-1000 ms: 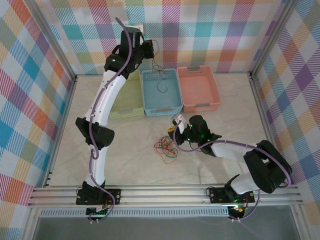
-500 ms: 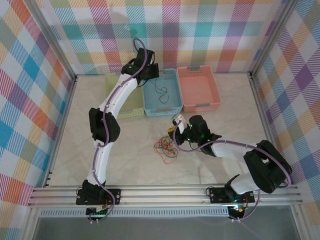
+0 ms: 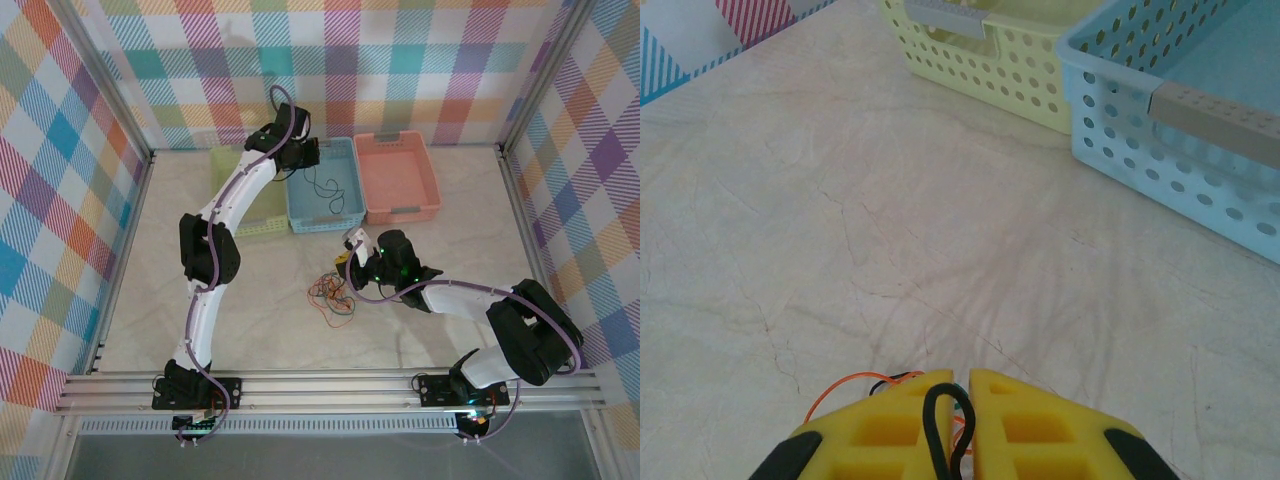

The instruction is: Untangle the cables

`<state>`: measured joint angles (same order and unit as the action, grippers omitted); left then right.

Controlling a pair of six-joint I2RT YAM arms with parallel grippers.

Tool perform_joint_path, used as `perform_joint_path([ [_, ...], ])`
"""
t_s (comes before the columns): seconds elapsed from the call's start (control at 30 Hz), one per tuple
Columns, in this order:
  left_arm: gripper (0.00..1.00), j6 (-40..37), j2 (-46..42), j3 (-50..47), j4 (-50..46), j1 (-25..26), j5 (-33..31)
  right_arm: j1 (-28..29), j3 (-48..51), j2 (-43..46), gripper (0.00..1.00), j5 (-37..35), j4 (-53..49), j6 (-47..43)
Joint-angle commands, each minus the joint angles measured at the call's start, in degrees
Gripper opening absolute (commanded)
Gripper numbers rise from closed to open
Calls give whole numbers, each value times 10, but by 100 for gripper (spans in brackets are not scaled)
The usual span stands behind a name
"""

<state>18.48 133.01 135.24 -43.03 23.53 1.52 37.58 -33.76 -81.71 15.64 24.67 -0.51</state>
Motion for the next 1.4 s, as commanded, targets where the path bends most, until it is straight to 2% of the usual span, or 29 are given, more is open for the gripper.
perform_joint_path([
  [0.0,0,6,1,-15,-26,-6,8,2,-13,-3,14,12,-1,-5],
  [0.1,3,13,-23,-57,2,-5,15,2,-14,-4,14,14,-1,-5],
  [0.13,19,14,-23,-60,2,-5,17,2,-15,-5,14,14,-2,-5],
  [0.23,26,13,1,-27,-37,-4,24,2,-15,-4,14,14,-2,-5],
  [0.27,33,15,0,-26,-41,-4,25,2,-14,-3,14,13,-1,-5],
  [0.33,49,17,-25,-63,-17,-3,33,2,-13,-4,13,13,0,-5],
  [0.4,53,20,-63,-104,12,0,37,2,-15,-5,13,13,0,-4],
  [0.57,55,17,-166,-185,24,13,33,2,-13,-3,12,11,2,-1],
  [0.8,56,42,-411,-494,141,41,67,2,-6,4,8,3,14,9],
  [0.83,59,48,-447,-547,160,49,75,2,-2,6,6,1,22,12],
  [0.93,61,60,-518,-657,194,70,105,2,1,9,3,-6,32,24],
  [1.13,60,83,-515,-743,228,84,194,0,2,14,0,-31,36,58],
  [1.23,55,88,-476,-735,224,93,205,-4,8,24,0,-44,41,81],
  [1.37,53,86,-467,-754,264,110,212,-19,22,44,0,-61,53,116],
])
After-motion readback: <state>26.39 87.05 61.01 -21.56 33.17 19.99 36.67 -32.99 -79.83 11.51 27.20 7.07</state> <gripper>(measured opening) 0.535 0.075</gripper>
